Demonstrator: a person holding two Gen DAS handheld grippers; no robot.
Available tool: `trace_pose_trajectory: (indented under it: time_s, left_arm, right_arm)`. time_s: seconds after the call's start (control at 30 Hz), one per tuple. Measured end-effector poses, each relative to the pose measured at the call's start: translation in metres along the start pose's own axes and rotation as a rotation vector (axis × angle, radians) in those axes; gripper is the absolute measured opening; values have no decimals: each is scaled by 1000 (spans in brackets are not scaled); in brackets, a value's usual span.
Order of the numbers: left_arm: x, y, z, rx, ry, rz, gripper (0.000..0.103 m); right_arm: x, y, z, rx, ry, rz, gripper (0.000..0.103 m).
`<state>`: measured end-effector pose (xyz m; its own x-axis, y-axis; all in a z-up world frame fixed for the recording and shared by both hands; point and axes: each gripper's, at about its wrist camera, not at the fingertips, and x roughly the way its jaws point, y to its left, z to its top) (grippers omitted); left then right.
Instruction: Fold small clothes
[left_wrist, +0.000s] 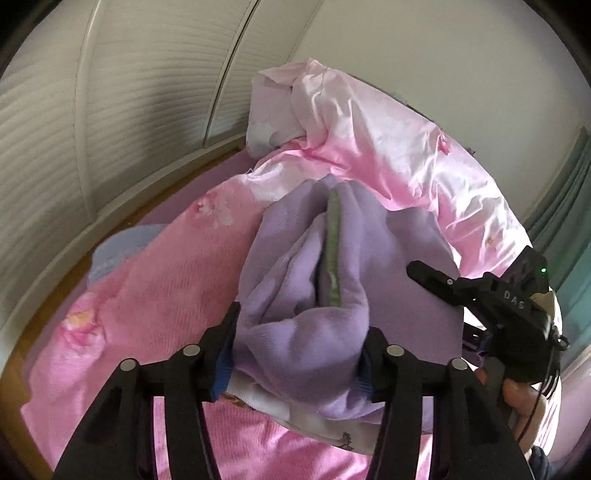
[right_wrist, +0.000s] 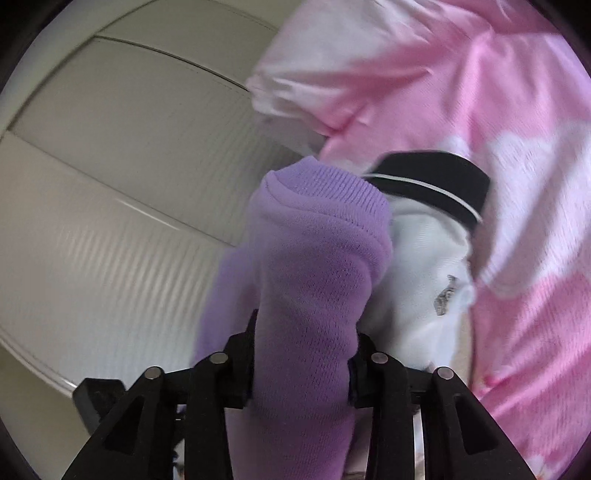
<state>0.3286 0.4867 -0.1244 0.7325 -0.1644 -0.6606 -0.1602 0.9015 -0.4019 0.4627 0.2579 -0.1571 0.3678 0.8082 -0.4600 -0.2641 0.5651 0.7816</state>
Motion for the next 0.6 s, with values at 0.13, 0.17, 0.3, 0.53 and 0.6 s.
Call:
trace_pose_trajectory:
  time_s: [0.13,0.17,0.3,0.53,0.6]
  left_arm:
    - [5,5,-4,-23,-24,-26,61]
    - [9,5,-3,-25,-28,-28,63]
    - [6,-4,6,-19,-26,-6,70]
    - [-36,-28,7,56,-82,69,70]
    - [-53,-30,9,40,-115,75,71]
  right_arm:
    - [0,2,4,-83,-6,-40,43]
    - [0,4,6,-99,-8,-57,45]
    - [-7,6,10,-86,-5,-66,52]
    - [-51,24,16,-106,-97,-150,76]
    - [-71,31,12,-146,-117,-183,76]
